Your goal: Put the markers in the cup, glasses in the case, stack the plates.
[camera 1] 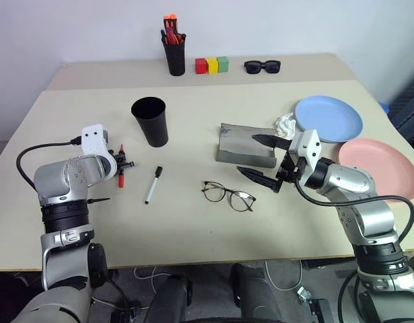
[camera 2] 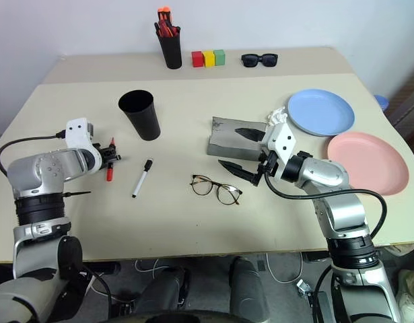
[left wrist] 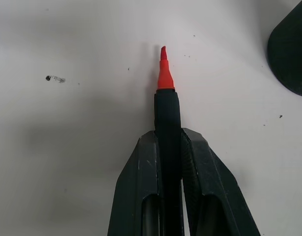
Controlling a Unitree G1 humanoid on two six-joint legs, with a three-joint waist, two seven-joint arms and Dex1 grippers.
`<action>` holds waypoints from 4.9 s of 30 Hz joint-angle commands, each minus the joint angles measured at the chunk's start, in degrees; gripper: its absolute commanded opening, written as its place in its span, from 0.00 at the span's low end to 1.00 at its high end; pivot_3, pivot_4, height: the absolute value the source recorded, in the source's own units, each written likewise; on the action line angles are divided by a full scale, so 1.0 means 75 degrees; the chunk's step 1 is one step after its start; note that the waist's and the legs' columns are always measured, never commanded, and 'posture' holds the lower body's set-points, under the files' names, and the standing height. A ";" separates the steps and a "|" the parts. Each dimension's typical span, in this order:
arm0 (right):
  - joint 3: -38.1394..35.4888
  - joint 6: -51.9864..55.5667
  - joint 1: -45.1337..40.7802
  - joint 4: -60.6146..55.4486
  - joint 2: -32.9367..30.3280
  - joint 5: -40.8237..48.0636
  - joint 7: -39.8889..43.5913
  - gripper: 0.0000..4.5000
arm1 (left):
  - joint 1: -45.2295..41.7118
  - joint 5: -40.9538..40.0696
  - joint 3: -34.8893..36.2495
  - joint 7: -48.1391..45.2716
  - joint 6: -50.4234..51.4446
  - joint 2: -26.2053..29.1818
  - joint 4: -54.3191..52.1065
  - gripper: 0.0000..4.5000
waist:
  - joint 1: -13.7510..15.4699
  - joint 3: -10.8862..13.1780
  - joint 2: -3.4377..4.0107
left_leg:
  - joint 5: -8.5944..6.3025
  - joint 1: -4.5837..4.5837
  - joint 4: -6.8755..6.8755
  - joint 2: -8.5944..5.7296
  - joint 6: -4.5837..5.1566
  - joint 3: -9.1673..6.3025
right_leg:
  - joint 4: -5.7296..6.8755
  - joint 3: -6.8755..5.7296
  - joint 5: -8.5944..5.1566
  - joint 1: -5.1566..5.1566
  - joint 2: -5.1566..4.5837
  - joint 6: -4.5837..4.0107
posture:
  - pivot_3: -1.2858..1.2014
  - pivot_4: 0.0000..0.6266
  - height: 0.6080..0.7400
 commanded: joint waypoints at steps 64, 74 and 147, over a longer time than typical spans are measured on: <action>-0.0803 0.0607 -0.0087 -0.0768 -0.0061 0.1031 -0.0483 1.00 | -0.2437 0.0484 -0.0405 -0.3768 -1.3455 -0.1294 0.6360 0.87 | 0.0022 0.0001 -0.0005 | -0.0004 -0.0003 0.0016 -0.0006 0.0010 0.0003 | -0.0016 -0.0001 0.0016 0.0018 -0.0002 0.0011 | 0.52 0.24 1.00; -0.0746 0.0545 -0.0147 -0.0652 -0.0013 0.0970 -0.0455 1.00 | -0.1421 -0.0773 -0.0738 -0.4205 -0.9539 -0.0915 0.2211 0.99 | -0.0039 0.0001 -0.0005 | -0.0006 -0.0003 0.0014 -0.0004 0.0013 0.0002 | -0.0011 0.0001 0.0016 0.0015 -0.0003 0.0011 | 0.52 0.24 1.00; -0.1037 0.0729 -0.0288 -0.0279 -0.0187 0.1423 -0.0181 1.00 | -0.0623 -0.0740 -0.1629 -0.2245 -0.2475 -0.1172 -0.2711 0.01 | 0.0042 0.0002 -0.0005 | 0.0000 -0.0004 0.0018 -0.0005 0.0000 0.0004 | -0.0020 0.0004 0.0015 0.0020 -0.0004 0.0008 | 0.52 0.24 1.00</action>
